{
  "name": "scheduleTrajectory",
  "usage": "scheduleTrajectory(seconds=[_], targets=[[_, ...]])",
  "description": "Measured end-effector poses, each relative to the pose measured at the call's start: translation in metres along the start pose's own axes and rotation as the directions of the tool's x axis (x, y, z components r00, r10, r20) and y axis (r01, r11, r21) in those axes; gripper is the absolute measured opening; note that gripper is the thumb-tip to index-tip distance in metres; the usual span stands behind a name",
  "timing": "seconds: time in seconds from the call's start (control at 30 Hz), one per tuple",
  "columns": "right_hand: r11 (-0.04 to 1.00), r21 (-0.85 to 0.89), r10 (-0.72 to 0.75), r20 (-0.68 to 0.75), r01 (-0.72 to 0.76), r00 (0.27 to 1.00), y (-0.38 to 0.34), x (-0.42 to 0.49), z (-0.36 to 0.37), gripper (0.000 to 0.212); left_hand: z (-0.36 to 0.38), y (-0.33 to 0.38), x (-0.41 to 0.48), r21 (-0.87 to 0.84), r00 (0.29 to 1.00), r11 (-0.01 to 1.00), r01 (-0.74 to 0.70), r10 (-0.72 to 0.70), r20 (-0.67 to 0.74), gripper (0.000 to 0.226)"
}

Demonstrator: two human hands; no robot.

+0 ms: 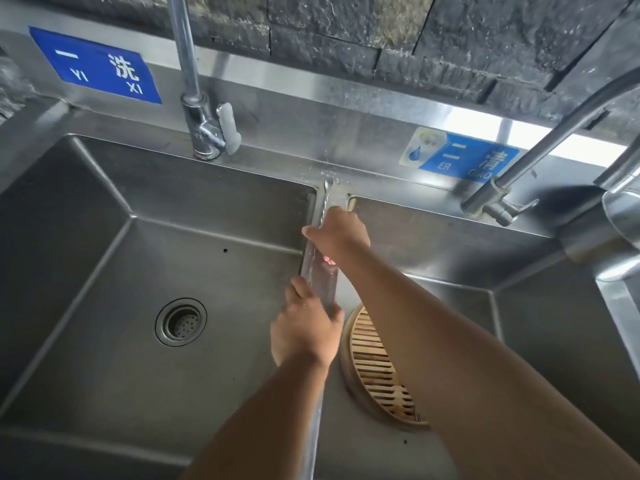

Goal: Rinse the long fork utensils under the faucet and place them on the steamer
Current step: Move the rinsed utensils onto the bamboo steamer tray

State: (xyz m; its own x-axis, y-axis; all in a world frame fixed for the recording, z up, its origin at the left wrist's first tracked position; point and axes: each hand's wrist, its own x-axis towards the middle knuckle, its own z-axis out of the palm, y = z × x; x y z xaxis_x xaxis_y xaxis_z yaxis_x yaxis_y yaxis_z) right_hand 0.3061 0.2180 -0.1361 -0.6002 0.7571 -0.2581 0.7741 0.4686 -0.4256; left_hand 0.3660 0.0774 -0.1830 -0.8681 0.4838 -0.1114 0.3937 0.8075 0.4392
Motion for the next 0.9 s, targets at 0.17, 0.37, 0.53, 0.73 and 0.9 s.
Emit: scheduleTrajectory(seconds=[0.17, 0.37, 0.53, 0.73, 0.9], targets=[[0.995, -0.077, 0.059, -0.018, -0.060, 0.998, -0.009, 0.001, 0.001, 0.030, -0.001, 0.000, 0.000, -0.037, 1.000, 0.999, 0.003, -0.003, 0.006, 0.062], [0.994, -0.011, 0.109, -0.021, -0.109, 0.994, -0.013, 0.003, 0.001, 0.033, 0.000, -0.002, 0.000, -0.071, 1.000, 0.997, -0.012, 0.012, -0.003, 0.061], [0.998, 0.044, 0.055, -0.042, -0.053, 0.998, -0.009, 0.000, -0.005, 0.014, 0.000, -0.002, 0.001, -0.056, 1.000, 0.998, -0.004, 0.004, 0.000, 0.060], [0.986, 0.169, 0.035, -0.159, -0.008, 0.987, 0.016, 0.000, -0.037, 0.004, 0.002, -0.004, 0.002, -0.013, 1.000, 1.000, -0.004, 0.004, -0.005, 0.060], [0.991, 0.128, 0.053, -0.228, -0.024, 0.972, 0.068, -0.005, -0.054, 0.017, 0.002, -0.001, 0.002, 0.001, 1.000, 1.000, -0.015, 0.015, 0.004, 0.062]])
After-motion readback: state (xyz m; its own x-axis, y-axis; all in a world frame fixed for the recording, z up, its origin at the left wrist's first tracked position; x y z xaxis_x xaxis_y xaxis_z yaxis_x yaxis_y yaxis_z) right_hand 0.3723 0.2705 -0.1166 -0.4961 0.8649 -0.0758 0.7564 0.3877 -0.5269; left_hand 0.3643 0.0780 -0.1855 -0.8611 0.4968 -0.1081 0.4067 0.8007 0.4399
